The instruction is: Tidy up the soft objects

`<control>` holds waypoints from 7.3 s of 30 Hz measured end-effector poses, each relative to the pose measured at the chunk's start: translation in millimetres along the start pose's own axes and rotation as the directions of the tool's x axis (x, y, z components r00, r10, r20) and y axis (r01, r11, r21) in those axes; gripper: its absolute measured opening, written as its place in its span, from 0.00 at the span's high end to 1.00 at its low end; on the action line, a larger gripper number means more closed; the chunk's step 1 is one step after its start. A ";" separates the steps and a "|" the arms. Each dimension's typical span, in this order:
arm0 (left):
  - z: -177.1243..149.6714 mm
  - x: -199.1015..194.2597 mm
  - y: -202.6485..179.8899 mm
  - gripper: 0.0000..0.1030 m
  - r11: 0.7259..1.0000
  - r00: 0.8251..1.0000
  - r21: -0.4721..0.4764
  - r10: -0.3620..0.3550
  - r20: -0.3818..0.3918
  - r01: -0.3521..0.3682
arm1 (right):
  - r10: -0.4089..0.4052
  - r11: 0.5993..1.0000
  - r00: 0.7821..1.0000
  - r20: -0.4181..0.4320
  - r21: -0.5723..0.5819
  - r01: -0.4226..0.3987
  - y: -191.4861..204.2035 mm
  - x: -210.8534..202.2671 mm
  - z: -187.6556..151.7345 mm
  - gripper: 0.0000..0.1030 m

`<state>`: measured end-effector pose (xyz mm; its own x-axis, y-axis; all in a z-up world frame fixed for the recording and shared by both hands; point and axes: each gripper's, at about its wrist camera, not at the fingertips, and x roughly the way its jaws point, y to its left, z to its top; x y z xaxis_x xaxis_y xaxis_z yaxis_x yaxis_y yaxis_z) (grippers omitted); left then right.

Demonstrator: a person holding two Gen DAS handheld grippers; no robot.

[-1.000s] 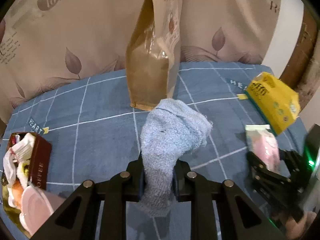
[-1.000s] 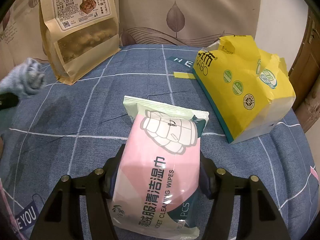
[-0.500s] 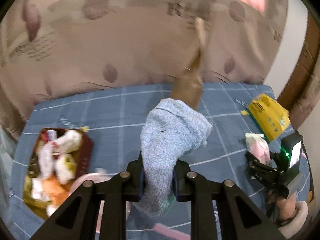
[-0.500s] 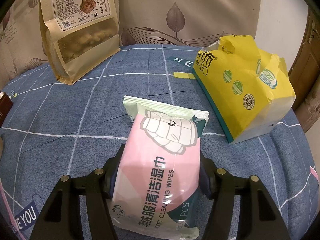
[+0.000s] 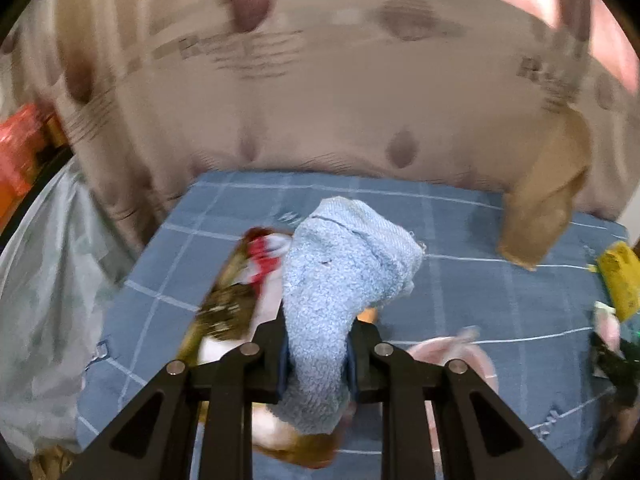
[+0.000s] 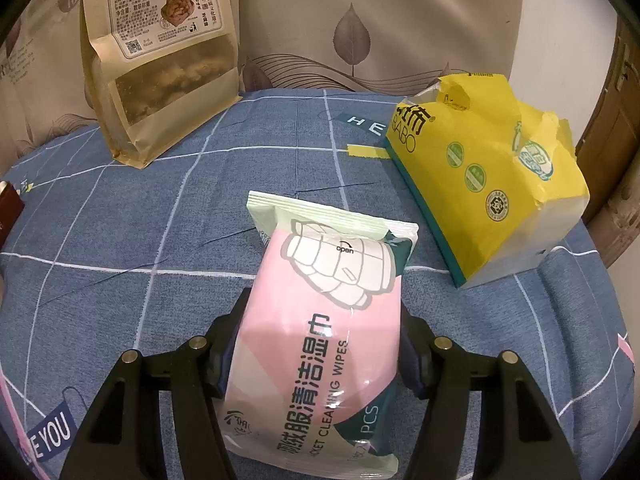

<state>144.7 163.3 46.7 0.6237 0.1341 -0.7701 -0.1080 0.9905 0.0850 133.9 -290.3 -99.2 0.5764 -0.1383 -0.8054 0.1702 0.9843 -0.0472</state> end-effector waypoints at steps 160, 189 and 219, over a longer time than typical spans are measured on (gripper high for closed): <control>-120.1 -11.8 120.6 0.42 0.966 0.979 -0.171 0.203 0.028 -0.196 | 0.351 0.871 0.930 0.109 -0.402 -0.282 362.5 -174.5 -48.6 0.04; -123.5 -15.4 98.0 0.42 0.980 0.985 -0.109 0.170 0.038 -0.165 | 0.303 0.898 0.951 0.058 -0.352 -0.264 346.1 -159.1 -62.1 0.03; -124.1 -14.2 95.4 0.42 0.980 0.984 -0.108 0.173 0.036 -0.168 | 0.302 0.898 0.952 0.048 -0.350 -0.267 347.8 -157.2 -67.7 0.03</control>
<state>29.4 252.1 -12.7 0.6235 0.3040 -0.7203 -0.2942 0.9448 0.1441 48.4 81.3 -29.1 0.6382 0.1599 -0.7531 -0.2809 0.9591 -0.0345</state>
